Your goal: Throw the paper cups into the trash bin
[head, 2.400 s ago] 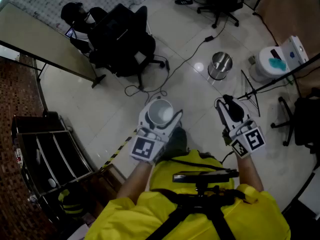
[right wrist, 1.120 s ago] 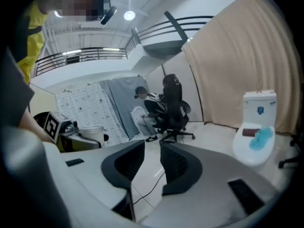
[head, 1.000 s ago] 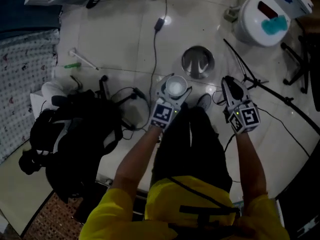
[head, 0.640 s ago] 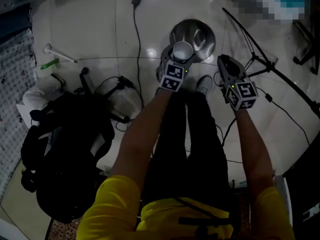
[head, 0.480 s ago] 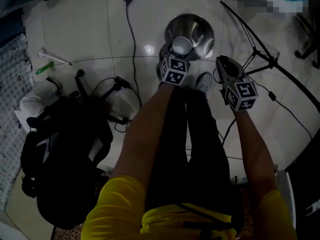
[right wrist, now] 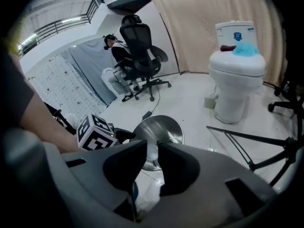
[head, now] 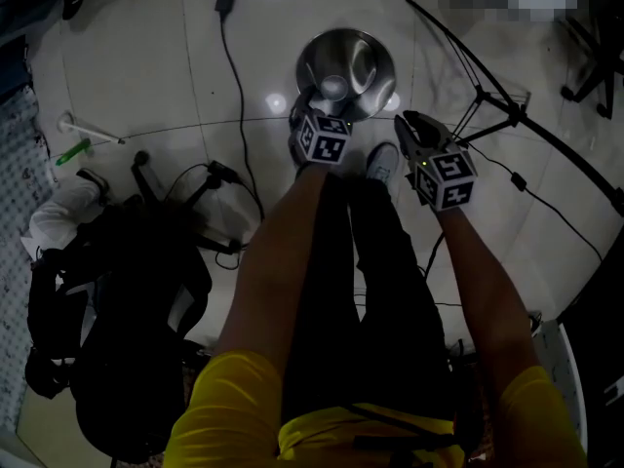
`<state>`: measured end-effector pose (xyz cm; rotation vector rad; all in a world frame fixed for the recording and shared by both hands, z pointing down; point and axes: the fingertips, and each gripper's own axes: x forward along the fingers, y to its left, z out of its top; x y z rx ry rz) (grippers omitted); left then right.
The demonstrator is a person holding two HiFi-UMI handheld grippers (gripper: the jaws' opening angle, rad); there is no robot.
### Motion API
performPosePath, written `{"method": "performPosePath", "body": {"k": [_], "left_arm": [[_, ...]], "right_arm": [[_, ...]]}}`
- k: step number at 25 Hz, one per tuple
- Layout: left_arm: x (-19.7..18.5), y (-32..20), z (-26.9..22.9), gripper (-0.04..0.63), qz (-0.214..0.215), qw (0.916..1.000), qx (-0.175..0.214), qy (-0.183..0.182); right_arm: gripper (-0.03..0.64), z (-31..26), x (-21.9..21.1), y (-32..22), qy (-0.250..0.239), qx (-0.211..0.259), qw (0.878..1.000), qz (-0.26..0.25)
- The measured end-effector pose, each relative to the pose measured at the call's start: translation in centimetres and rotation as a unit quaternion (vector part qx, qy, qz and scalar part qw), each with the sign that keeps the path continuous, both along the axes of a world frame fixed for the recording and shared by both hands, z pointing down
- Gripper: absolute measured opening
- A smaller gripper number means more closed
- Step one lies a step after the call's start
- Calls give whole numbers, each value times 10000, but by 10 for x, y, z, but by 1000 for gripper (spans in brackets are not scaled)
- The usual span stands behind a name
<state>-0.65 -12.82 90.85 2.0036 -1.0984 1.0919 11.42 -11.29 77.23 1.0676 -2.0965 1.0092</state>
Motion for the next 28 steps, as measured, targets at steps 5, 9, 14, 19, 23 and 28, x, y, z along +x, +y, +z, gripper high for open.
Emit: {"method": "performPosePath", "body": {"k": [5, 9, 14, 19, 23, 28], "left_arm": [[-13, -13, -52, 372, -613, 9958, 493, 467], [-36, -17, -171, 162, -1263, 9756, 1330, 1210], [-82, 13, -281, 2, -1899, 9596, 1619, 1301], [-100, 41, -310, 2, -2180, 9565, 1377, 1363], [-94, 45, -358, 2, -2096, 9485, 1796, 1555], [-92, 52, -381, 2, -1801, 9465, 2370, 1248]], "right_arm": [[77, -11, -5, -14, -101, 172, 9998, 97], [77, -44, -12, -25, -332, 504, 9979, 214], [75, -124, -23, -25, -693, 973, 9917, 479], [11, -176, -21, -11, -427, 1065, 9916, 599], [8, -219, -24, -5, -554, 1296, 9876, 693], [5, -240, -27, -2, -272, 1646, 9844, 565]]}}
